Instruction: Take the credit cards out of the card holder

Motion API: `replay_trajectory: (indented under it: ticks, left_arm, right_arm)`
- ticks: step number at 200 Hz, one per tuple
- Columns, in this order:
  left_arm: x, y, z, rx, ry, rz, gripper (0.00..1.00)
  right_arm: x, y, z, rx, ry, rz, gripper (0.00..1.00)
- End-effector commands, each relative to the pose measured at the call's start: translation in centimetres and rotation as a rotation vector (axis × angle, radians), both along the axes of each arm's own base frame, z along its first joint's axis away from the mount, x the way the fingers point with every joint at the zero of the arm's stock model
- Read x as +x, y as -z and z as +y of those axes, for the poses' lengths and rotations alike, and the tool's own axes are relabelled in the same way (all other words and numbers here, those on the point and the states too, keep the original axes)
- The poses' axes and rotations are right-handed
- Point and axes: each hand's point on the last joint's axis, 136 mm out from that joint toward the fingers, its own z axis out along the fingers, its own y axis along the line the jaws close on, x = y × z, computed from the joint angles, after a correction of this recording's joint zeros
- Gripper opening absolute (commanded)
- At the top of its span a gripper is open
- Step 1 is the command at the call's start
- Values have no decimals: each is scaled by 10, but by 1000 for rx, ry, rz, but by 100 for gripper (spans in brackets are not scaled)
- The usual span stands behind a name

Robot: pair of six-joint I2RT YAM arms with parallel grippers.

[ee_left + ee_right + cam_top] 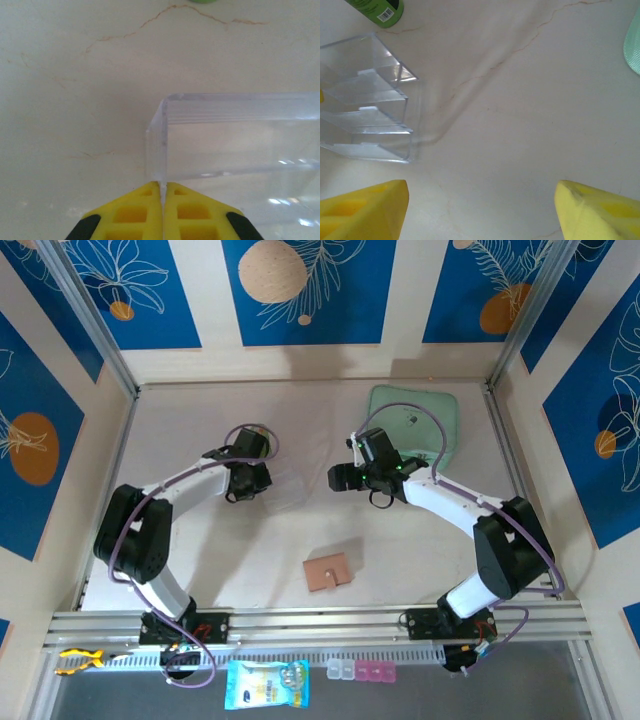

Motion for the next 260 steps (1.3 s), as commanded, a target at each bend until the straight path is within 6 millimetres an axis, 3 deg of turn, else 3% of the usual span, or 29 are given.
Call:
replay_trajectory:
  ticks: [1,57,80,131,181,214,260]
  left_arm:
    - [3,-4,-8,24,43,4,5]
    - [20,-25,-29,63,149,-29,0]
    - [30,-29,-46,69,207,-36,0]
    - [53,-25,-86,80,327,-19,1]
    - [68,-12,-115,74,358,3,1]
    - [71,-2,-125,72,357,23,2]
    - [67,4,-121,86,348,30,9]
  right_arm:
    - [-6,-4,-6,-10,19,-3,77]
    - [-8,-12,-17,-41,41,-27,77]
    - [-4,-13,-32,-68,106,-17,77]
    - [-5,-11,-66,-65,262,36,77]
    - [-8,-4,-72,-73,281,76,77]
    - [-8,-5,-71,-65,283,77,77]
    - [-7,-8,-71,-77,276,79,77]
